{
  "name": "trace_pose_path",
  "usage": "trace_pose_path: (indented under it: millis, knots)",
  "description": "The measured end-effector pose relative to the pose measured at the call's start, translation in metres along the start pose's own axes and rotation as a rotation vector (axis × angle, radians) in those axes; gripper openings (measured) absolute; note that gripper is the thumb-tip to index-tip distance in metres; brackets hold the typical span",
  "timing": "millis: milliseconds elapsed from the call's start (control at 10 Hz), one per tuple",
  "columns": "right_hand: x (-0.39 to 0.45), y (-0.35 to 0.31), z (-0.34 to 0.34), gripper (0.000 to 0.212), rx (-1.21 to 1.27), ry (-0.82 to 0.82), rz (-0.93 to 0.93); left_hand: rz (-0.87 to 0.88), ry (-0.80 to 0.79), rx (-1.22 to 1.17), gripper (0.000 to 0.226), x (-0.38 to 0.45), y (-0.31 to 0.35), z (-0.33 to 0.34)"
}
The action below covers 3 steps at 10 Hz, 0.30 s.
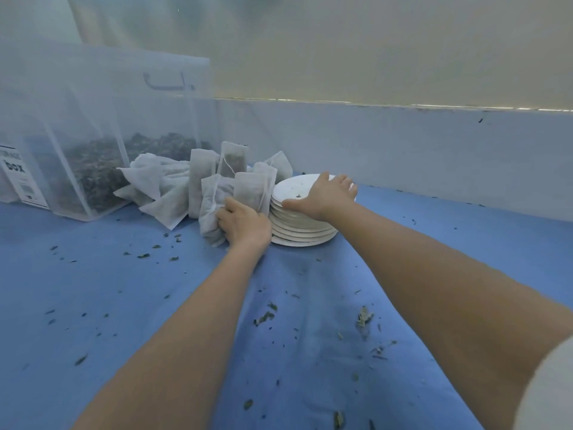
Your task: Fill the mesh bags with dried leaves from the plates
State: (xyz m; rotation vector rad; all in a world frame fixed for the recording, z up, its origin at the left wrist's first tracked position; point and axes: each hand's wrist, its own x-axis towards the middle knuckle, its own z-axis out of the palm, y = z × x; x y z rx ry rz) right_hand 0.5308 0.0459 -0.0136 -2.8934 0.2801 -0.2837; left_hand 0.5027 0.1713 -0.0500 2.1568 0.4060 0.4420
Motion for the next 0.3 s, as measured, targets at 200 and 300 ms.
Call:
trace_pose_path:
  millis: [200, 300]
  knots:
    - [-0.034, 0.012, 0.001, 0.088, 0.113, 0.136, -0.116, 0.151, 0.116, 0.221, 0.081, -0.022, 0.01, -0.01]
    - [-0.086, 0.021, -0.011, 0.072, 0.24, 0.129, -0.229, 0.241, 0.089, 0.227, 0.072, -0.063, 0.017, -0.026]
